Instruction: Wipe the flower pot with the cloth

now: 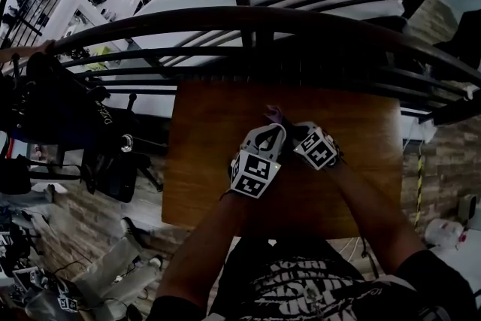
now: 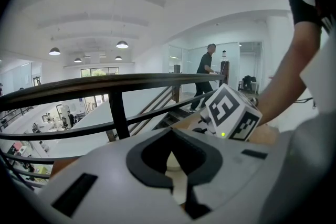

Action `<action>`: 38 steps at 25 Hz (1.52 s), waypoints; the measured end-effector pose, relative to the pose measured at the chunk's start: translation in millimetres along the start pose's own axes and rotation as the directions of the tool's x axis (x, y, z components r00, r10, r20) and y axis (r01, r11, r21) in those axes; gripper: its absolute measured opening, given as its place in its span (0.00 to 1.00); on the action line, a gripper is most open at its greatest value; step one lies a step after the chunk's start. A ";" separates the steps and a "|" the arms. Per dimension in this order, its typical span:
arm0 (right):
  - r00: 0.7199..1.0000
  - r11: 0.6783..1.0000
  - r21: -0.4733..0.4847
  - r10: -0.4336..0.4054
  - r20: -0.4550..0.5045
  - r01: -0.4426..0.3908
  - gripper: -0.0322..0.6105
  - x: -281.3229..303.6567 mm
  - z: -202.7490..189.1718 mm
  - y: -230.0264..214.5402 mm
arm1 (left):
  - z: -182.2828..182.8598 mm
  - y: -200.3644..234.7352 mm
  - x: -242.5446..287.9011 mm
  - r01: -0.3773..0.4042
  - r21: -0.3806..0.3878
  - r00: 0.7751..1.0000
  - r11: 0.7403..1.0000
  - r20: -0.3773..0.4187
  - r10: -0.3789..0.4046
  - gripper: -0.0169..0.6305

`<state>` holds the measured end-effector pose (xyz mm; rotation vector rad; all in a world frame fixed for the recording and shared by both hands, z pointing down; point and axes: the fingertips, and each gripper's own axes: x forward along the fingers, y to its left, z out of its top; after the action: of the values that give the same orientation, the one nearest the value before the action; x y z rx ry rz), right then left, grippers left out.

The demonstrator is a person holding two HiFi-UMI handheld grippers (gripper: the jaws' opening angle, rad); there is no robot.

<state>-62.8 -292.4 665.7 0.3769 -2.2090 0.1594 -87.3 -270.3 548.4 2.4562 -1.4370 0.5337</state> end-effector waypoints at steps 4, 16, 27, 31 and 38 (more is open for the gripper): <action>1.000 1.000 0.015 0.012 -0.001 -0.012 0.12 -7.6 -11.0 14.4 | 0.5 0.4 0.9 0.004 0.006 1.000 1.000 0.001 -0.004 0.02; 0.996 0.980 0.181 0.083 0.031 -0.087 0.12 -16.4 -24.2 84.4 | 5.5 -4.1 -1.5 0.024 0.007 1.000 1.000 -0.002 -0.024 0.02; 0.984 0.982 0.071 0.173 0.032 -0.175 0.12 12.2 7.4 136.5 | 1.3 -1.7 -0.9 0.031 -0.001 1.000 1.000 -0.004 -0.031 0.02; 0.984 0.982 0.068 0.177 0.020 -0.178 0.12 1.5 -3.2 129.0 | 4.4 -5.9 -1.6 0.041 0.006 0.999 0.999 -0.014 -0.041 0.02; 0.996 0.991 0.108 0.085 -0.004 -0.084 0.12 -27.3 -33.5 85.6 | 6.7 -14.4 -2.8 0.047 0.012 0.999 0.999 -0.018 -0.046 0.02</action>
<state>-49.6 -197.4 666.5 0.3414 -2.2147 0.3265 -74.8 -263.7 540.7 2.4821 -1.3703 0.5547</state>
